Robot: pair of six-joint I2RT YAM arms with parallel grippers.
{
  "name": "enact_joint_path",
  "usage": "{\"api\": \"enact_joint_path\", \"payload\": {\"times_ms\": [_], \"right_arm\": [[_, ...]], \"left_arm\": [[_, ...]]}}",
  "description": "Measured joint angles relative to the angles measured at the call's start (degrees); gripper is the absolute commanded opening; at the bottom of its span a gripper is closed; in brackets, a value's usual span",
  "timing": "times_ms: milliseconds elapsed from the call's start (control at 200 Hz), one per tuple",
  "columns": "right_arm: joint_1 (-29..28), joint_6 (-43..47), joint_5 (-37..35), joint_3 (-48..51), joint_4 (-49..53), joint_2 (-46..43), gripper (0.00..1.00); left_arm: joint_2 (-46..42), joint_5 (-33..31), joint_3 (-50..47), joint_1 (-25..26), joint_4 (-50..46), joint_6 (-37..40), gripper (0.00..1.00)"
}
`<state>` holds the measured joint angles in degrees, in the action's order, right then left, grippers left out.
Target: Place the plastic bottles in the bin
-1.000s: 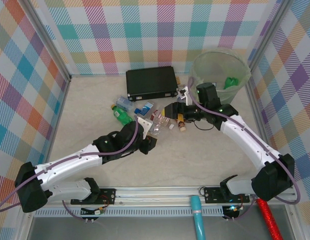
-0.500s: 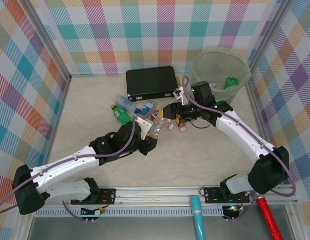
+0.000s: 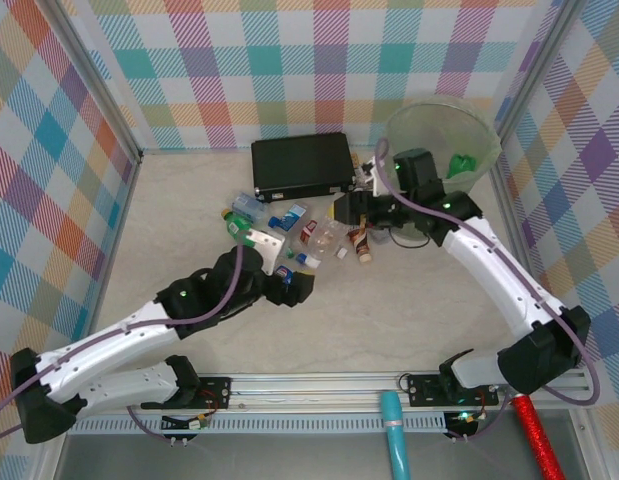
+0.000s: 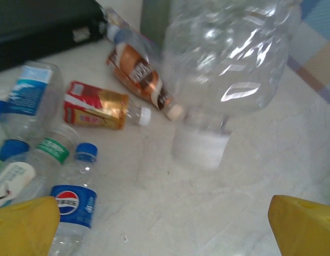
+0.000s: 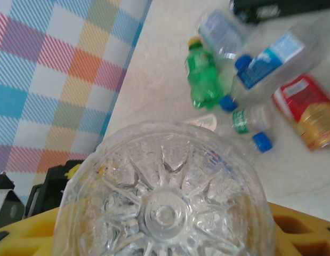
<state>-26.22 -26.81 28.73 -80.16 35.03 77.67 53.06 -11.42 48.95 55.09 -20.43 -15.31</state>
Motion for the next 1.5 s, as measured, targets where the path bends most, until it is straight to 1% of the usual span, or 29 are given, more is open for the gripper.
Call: {"api": "enact_joint_path", "payload": {"times_ms": [165,275,420,530,690,830,860,900,960,995,1170,1500], "right_arm": [[4.3,1.9,-5.0,-8.3,2.5,-1.0,0.56],[7.6,2.7,-8.2,-13.6,3.8,-1.0,0.56],[12.2,3.8,-12.7,-21.2,5.4,0.3,0.56],[14.6,5.2,-18.2,-25.8,5.4,2.5,0.55],[15.2,9.4,-29.0,-27.5,3.5,5.1,0.55],[15.2,14.8,-38.3,-26.9,-1.3,7.8,0.56],[15.2,16.0,-40.0,-26.9,-2.3,8.5,0.59],[15.2,17.6,-42.1,-26.9,-3.5,9.9,0.6],[15.6,20.2,-44.5,-27.6,-4.6,12.2,0.6],[15.8,21.4,-45.8,-28.3,-4.9,14.0,0.58],[17.8,24.8,-49.0,-30.2,-5.9,21.2,0.59],[20.9,26.5,-50.8,-32.2,-7.0,28.5,0.59]], "left_arm": [[-6.6,-5.6,-0.2,0.0,-0.8,-1.4,0.99],[-10.3,-8.3,-1.5,0.0,-0.9,-2.0,1.0],[-12.0,-9.9,-2.9,0.0,-2.2,-3.0,1.0],[-12.2,-10.3,-3.2,0.0,-2.9,-3.4,1.0],[-13.6,-10.3,-3.8,0.0,-3.5,-4.0,1.0],[-15.0,-10.8,-4.1,0.0,-3.7,-4.7,1.0],[-15.3,-11.0,-4.2,0.0,-3.7,-4.9,1.0],[-15.7,-11.2,-4.4,0.0,-4.1,-4.9,1.0],[-16.5,-11.5,-4.6,0.0,-4.8,-5.0,1.0],[-17.0,-11.8,-4.6,0.0,-5.3,-5.1,1.0],[-19.7,-13.3,-4.6,0.0,-7.0,-5.3,1.0],[-23.3,-16.1,-4.5,0.0,-11.9,-6.2,1.0]]}}
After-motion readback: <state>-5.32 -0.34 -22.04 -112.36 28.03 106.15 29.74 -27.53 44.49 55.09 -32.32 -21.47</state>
